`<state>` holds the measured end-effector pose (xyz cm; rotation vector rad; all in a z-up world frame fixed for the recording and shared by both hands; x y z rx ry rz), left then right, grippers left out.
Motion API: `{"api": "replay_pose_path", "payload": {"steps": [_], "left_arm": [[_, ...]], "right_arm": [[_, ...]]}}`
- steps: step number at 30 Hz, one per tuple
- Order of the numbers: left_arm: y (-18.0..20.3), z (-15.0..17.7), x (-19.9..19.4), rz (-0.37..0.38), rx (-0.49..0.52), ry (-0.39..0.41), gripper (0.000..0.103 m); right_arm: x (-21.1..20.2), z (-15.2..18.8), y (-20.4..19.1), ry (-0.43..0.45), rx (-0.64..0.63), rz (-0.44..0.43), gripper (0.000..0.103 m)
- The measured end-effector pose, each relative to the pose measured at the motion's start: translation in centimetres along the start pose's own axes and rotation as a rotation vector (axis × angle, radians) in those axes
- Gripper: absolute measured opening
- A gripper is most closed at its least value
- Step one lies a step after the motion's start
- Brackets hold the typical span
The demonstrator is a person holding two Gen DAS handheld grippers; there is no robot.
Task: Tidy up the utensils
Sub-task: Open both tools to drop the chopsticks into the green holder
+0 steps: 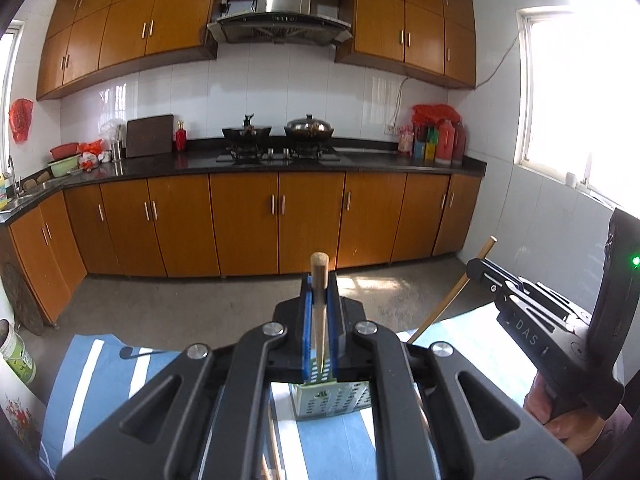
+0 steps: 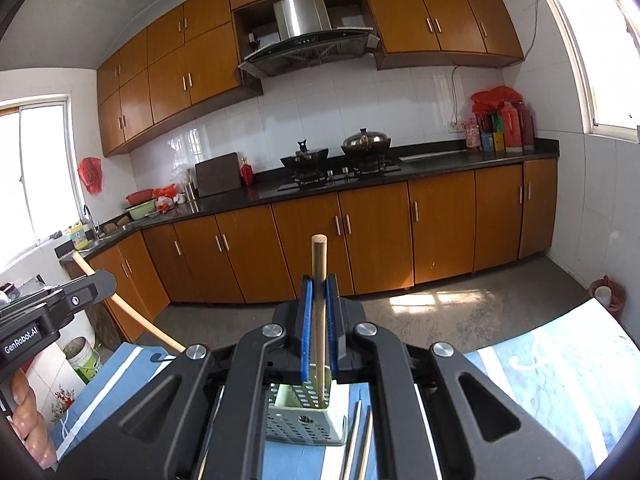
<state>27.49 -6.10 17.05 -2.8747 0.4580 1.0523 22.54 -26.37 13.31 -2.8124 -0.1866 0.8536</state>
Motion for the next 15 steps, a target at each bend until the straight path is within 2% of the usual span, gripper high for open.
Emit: {"api": "replay_pose_path", "payload": {"steps": [6,11,13,15], "left_arm": [[-0.4,1.1,2.6,-0.011,-0.012,-0.065,0.009],[-1.1,1.1,2.0,-0.012,-0.029,-0.045,0.027],[-1.2,1.2,1.4,-0.017,-0.032,-0.029,0.029],[-1.4,1.4,0.6,-0.022,-0.038,-0.016,0.031]], "right_arm": [[1.0,0.8,0.3,-0.046,0.009,0.006,0.007],[0.0,1.2,0.8,-0.040,0.016,0.011,0.008],[-0.6,1.3,1.2,-0.029,0.026,0.014,0.009],[-1.5,1.7,1.9,-0.019,0.041,0.021,0.016]]}}
Point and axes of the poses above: each gripper's, at about its wrist camera, not at the fingertips, and x roughly the way its jaws point, y to its right, z to its underside, the point moved 2 cm from there along x, roughly the way its jaws point, and after that the axes turned 15 degrees about -y, right-handed, at the moved point
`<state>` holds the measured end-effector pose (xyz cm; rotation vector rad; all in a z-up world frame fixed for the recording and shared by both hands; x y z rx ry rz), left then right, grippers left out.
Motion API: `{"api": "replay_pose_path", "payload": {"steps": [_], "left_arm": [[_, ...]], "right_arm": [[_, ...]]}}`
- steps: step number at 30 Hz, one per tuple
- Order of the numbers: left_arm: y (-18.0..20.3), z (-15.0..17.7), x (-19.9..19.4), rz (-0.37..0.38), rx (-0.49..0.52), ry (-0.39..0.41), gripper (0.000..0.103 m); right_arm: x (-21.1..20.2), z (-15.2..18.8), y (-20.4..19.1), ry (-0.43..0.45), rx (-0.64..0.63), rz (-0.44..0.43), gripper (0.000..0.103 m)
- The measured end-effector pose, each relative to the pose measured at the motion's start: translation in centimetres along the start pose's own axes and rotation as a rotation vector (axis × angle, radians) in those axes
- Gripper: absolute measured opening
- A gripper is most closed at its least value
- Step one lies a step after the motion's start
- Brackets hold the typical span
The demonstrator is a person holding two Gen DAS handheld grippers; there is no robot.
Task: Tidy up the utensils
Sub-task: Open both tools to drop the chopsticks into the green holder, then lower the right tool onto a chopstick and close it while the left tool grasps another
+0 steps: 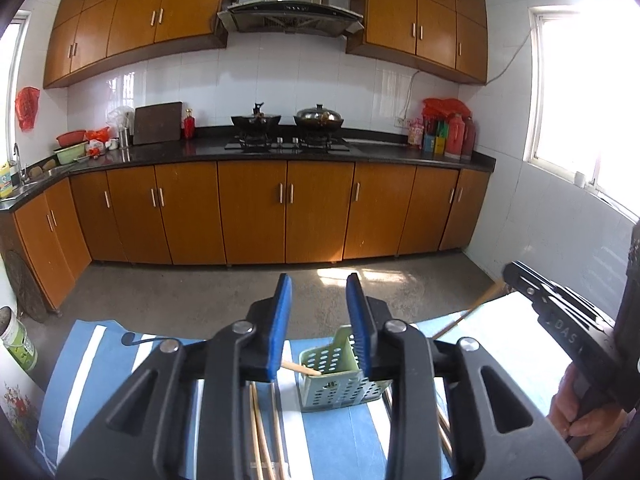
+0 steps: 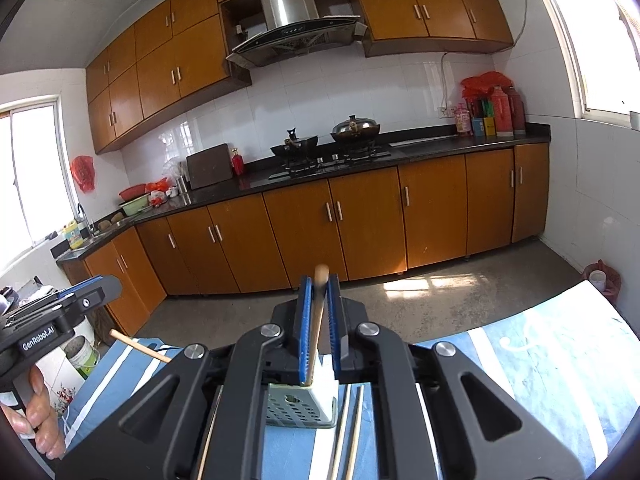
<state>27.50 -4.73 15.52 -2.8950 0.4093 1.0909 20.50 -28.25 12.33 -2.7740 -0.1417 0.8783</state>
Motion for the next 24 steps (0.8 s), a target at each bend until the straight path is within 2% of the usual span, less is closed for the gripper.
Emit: {"api": "replay_pose_path", "payload": {"steps": [2,5,9,15,20,24], "left_arm": [[-0.3,0.3,-0.8,-0.005,-0.008,0.013,0.032],[-1.1,1.0,-1.9,-0.016,-0.026,0.022,0.032],[-2.8,2.8,-3.3,-0.030,-0.045,0.019,0.033],[-5.9,7.7,-3.4,-0.091,-0.068,-0.032,0.036],[-9.1,12.6,-0.7,-0.127,-0.110,-0.133,0.037],[-11.1,16.3,1.8,-0.117,-0.170,-0.224,0.037]], "right_arm": [[-0.9,0.5,0.7,0.011,0.017,0.012,0.029],[-2.0,1.5,2.0,0.007,0.037,0.033,0.029],[-2.5,4.1,4.7,-0.032,0.059,0.103,0.029],[2.0,10.4,8.5,-0.254,0.110,0.136,0.029],[6.4,15.8,8.3,-0.445,0.085,0.069,0.028],[8.7,18.2,7.0,-0.524,0.009,0.081,0.023]]}}
Point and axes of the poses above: each gripper's, at about its wrist camera, not at the fingertips, and x roughly the way its jaws point, y to its right, z to its underside, the point moved 2 cm from there along x, roughly the way its jaws point, and after that the axes turned 15 degrees about -y, right-handed, at the moved point
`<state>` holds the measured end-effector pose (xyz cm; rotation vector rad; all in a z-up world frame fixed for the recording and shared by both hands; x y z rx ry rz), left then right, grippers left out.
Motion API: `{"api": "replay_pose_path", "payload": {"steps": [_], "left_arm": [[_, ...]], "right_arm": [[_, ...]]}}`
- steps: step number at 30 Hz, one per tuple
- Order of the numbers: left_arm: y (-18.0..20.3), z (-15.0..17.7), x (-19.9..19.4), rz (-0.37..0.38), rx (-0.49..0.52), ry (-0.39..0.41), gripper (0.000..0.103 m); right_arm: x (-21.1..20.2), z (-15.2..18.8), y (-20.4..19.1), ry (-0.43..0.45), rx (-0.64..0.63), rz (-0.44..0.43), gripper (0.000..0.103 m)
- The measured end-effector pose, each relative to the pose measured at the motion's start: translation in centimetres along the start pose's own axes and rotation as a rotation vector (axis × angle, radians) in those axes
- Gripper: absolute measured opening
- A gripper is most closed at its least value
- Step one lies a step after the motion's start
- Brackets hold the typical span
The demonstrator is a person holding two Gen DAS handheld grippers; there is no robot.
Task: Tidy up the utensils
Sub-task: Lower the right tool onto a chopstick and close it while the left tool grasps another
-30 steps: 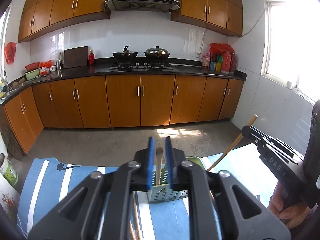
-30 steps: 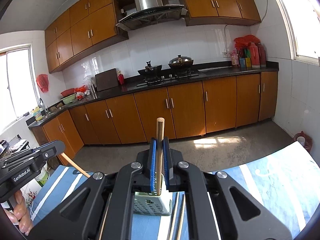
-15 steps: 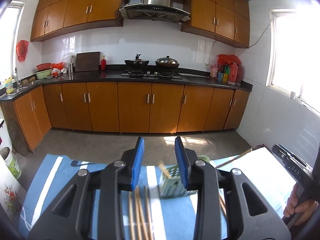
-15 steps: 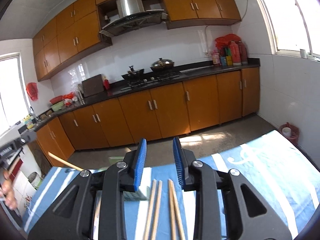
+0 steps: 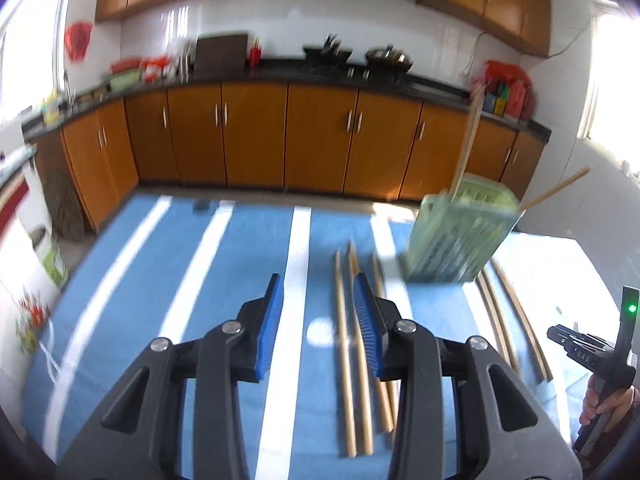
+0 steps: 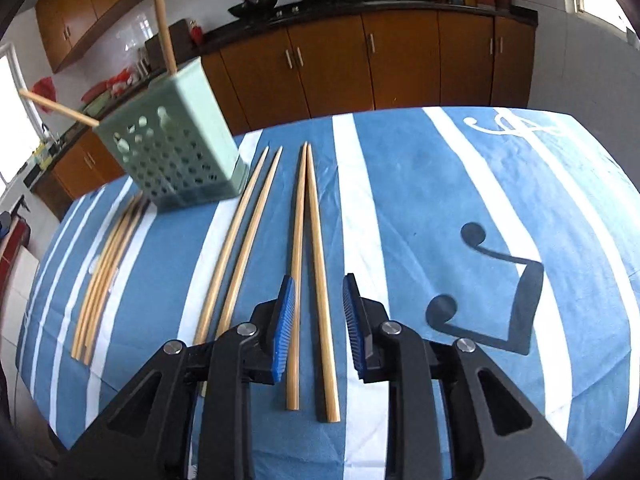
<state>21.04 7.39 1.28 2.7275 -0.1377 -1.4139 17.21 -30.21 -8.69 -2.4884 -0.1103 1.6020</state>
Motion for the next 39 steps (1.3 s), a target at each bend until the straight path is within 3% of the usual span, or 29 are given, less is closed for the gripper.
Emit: {"api": "replay_pose_path", "payload": {"steps": [6,9,12,17,23,33,39], "left_arm": [[-1.7,2.6,2.9,-0.001,-0.015,-0.068,0.037],[-2.0,3.4,3.8,0.011,-0.010,-0.094,0.037],[-1.5,3.6,4.7,0.025,0.001,-0.119,0.036],[-0.2,4.6,6.9,0.069,0.011,-0.186,0.026],[1.6,5.4,9.3,0.095,0.045,-0.248,0.017],[2.9,6.0,10.6,0.033,0.095,-0.271,0.008],[1.2,4.4,11.5,-0.049,0.037,-0.270,0.008]], "right_arm": [[1.7,0.9,0.3,-0.027,-0.015,0.054,0.020],[1.9,1.3,0.4,-0.019,-0.029,0.097,0.010],[1.8,1.0,1.4,-0.012,0.016,0.132,0.008],[1.2,0.6,4.9,0.007,0.186,0.180,0.008],[1.1,0.8,4.9,0.009,0.161,0.192,0.008],[1.1,0.7,4.6,0.009,0.139,0.196,0.008],[1.3,0.3,4.3,0.010,0.120,0.172,0.008]]}}
Point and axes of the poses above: each gripper's, at about its wrist camera, not at the fingertips, and x roughly the way its jaws point, y to its right, z to its underside, the point moved 2 cm from there along x, roughly the way its jaws point, and after that the axes turned 15 degrees about -y, right-handed, at the moved point
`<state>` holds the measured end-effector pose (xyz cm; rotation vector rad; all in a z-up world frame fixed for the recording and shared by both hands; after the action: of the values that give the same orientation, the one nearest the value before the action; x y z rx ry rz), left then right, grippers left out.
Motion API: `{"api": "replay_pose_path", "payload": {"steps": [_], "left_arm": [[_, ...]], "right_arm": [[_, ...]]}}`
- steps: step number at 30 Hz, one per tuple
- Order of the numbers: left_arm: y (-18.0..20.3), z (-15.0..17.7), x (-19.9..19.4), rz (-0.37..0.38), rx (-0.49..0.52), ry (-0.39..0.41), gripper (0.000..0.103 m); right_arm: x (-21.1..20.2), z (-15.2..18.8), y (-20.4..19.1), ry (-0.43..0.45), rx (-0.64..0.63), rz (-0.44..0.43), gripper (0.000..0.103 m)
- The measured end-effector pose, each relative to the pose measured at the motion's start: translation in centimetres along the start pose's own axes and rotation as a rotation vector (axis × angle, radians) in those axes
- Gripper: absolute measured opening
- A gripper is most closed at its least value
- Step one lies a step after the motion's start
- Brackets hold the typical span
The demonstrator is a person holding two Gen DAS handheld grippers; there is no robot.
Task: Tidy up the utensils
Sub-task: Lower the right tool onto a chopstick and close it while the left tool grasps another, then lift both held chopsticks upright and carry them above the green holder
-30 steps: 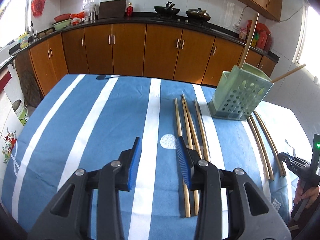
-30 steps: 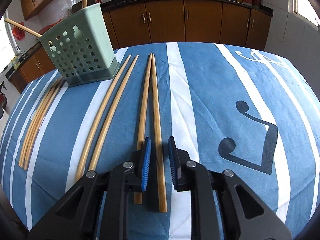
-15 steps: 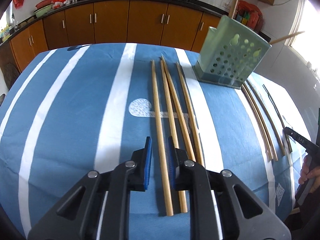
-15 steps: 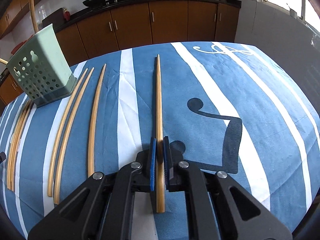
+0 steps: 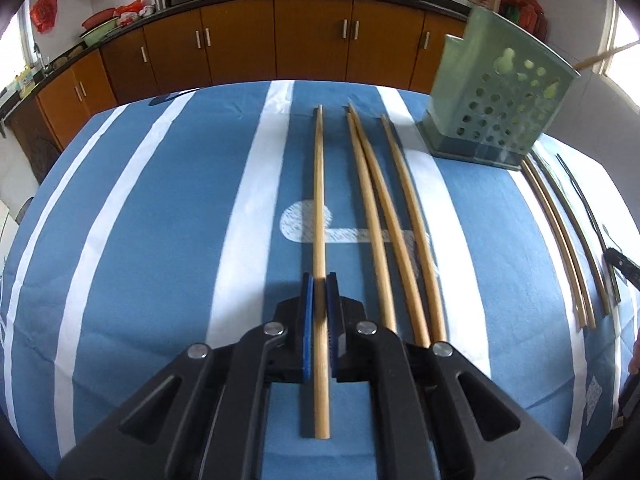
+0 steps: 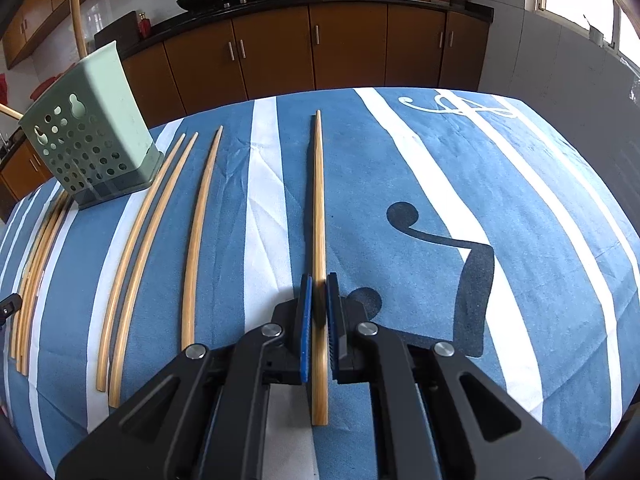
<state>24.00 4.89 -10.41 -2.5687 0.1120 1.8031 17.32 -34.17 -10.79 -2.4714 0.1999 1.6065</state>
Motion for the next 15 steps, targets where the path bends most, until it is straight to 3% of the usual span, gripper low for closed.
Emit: {"api": "replay_pose_path", "payload": {"steps": [6,15], "left_arm": [[-3.0,-2.2,0.7,0.004,-0.040,0.020,0.009],[-2.4,-0.9,0.5,0.016,0.027,0.067,0.020]], "right_arm": [[0.3,-0.5,-0.4,0.013,-0.008,-0.008,0.008],[0.1,0.1,-0.3,0.028,-0.006,-0.019,0.008]]}}
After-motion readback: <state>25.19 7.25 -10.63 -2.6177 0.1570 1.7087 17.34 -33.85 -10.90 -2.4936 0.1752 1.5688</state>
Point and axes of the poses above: each gripper's, at about its wrist camera, not at the fingertips, and x roughly the way its jaws point, y to its right, z to its underside, the point moved 2 cm from there along x, roughly the way its jaws point, and after that the axes turned 15 degrees about -y, right-handed, at the moved point
